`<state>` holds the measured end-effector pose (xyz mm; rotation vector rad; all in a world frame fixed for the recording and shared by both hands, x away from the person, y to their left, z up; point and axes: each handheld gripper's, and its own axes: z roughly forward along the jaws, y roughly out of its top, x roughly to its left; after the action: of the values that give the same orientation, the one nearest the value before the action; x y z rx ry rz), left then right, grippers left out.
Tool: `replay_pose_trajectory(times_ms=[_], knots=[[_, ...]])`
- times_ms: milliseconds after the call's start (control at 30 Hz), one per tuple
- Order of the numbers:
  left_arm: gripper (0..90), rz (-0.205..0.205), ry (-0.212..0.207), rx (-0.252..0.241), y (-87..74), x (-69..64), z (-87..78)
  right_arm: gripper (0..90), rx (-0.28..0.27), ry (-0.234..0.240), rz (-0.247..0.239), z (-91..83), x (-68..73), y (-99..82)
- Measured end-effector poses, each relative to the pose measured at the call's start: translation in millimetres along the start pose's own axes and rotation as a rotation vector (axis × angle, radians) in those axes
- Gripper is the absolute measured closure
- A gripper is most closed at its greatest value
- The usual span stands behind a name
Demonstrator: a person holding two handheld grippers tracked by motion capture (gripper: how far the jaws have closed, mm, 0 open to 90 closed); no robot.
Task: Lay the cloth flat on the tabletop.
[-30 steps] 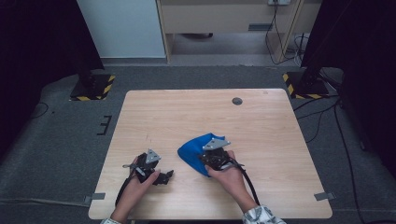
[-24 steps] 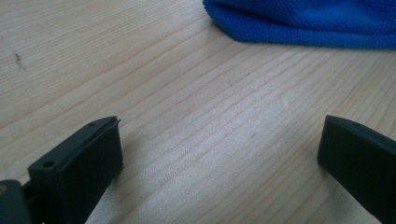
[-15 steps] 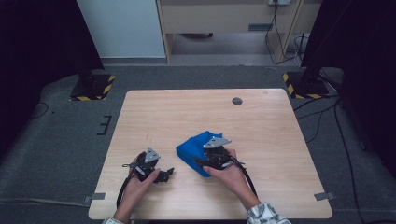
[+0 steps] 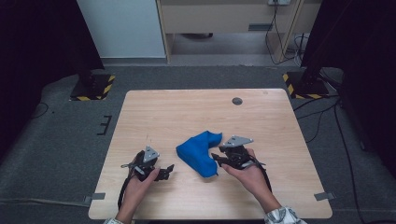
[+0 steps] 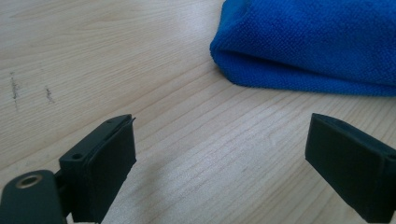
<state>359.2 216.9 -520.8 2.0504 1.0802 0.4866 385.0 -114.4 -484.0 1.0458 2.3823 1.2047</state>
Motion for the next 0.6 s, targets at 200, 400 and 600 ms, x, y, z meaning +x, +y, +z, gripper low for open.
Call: replay_pose_trajectory(times_ms=[200, 400, 600], knots=[[10.8, -0.014, -0.018, -0.023, 0.0, 0.1, -2.0, 65.4, 0.050, -0.013, 0.019, 4.6, -9.7, -20.5], [11.4, -0.026, -0.026, -0.039, 0.1, 0.0, -3.8, 65.2, 0.098, 0.012, 0.009, 9.3, -6.7, -33.0], [12.2, -0.015, -0.028, -0.059, 0.7, -0.8, -5.5, 62.9, 0.087, 0.074, -0.025, 15.2, 10.0, -31.6]])
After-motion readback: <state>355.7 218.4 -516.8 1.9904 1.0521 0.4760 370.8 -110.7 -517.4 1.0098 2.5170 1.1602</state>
